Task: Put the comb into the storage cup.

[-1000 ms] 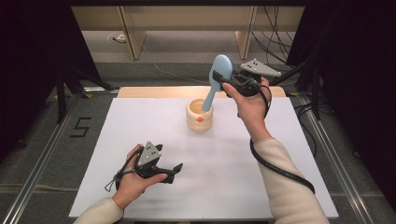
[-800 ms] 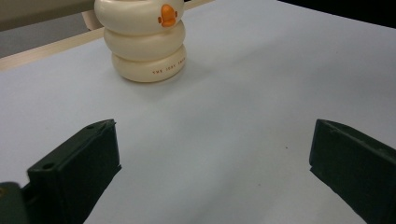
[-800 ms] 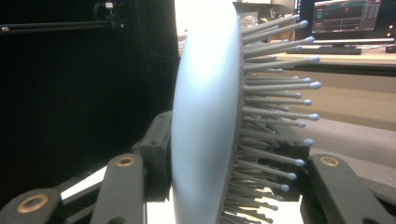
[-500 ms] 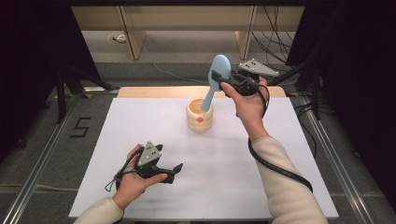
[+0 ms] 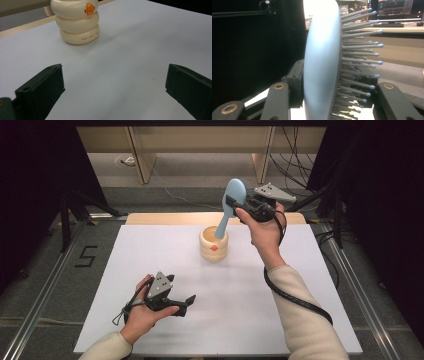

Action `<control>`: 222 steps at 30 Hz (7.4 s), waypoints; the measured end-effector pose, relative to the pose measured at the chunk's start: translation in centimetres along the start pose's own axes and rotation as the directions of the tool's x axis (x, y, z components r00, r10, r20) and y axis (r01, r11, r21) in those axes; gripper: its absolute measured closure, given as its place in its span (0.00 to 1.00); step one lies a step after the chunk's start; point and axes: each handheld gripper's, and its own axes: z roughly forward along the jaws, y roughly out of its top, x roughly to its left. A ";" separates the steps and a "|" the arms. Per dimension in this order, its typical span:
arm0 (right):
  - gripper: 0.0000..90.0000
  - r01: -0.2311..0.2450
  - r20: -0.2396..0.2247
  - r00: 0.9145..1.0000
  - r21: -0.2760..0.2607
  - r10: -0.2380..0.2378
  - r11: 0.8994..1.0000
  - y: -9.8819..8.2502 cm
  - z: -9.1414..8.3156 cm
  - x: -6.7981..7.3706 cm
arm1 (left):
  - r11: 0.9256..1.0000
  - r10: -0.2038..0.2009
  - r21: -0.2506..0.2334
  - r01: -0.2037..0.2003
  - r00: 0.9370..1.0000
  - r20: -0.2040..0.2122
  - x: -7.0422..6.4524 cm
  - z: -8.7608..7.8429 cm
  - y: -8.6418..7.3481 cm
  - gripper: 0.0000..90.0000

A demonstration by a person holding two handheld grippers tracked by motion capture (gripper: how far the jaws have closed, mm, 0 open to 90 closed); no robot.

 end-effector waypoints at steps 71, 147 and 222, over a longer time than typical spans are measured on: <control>0.57 -0.026 0.021 0.999 0.036 0.025 0.999 -1.5 2.4 -0.2 | 1.000 0.000 0.001 0.000 1.000 0.002 0.1 0.0 0.0 0.02; 0.57 -0.043 0.027 0.999 0.064 0.041 0.997 -3.3 4.8 0.4 | 1.000 0.011 0.003 -0.011 1.000 0.017 -0.6 0.4 0.1 0.02; 0.56 -0.102 0.110 0.990 0.109 0.090 0.989 -6.4 6.6 -1.4 | 1.000 0.003 -0.003 -0.003 1.000 0.023 -0.6 0.4 0.2 0.02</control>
